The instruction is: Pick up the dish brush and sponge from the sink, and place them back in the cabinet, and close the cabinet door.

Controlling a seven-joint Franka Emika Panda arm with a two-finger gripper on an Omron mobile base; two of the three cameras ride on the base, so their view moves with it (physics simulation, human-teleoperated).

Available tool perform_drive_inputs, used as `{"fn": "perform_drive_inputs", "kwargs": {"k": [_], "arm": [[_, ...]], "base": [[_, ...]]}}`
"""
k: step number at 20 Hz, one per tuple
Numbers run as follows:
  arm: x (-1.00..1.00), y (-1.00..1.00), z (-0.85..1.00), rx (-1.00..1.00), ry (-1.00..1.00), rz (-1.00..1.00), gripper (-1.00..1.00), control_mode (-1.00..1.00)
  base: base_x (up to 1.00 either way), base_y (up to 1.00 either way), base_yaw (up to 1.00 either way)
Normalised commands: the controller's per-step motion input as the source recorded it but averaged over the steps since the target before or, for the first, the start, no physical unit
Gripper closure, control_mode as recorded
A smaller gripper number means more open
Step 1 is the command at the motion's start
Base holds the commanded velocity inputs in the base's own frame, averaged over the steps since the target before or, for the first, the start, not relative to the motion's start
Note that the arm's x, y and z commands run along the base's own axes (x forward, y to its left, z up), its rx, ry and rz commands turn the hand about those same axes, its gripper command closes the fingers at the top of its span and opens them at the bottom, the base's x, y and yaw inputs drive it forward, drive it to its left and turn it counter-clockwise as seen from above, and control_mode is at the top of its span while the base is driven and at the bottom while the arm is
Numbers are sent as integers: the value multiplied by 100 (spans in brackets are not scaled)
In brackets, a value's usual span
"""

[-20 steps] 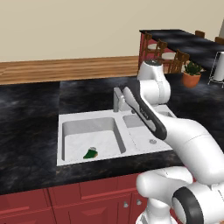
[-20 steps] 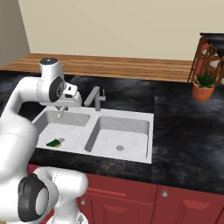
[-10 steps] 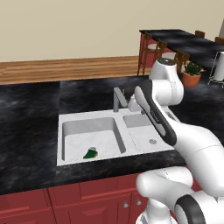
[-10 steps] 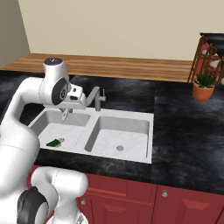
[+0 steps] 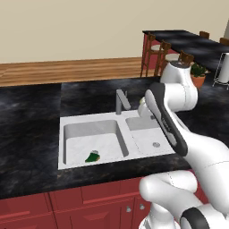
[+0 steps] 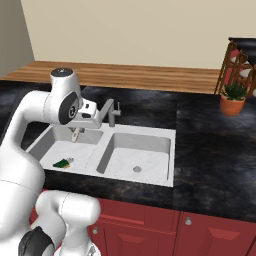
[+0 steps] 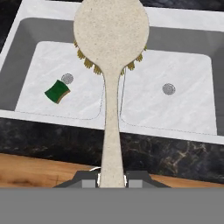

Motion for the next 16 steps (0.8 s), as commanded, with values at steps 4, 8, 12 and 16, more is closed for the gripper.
{"fn": "perform_drive_inputs", "kwargs": {"k": [4,8,12,16], "arm": [[-13,0,5,0,0,0,100,-100],[-12,0,13,-1,0,0,100,-100],[-23,0,24,0,0,0,100,-100],[-26,-5,24,0,-2,0,100,-100]], "base": [[0,0,0],[0,0,0],[0,0,0],[0,0,0]]}}
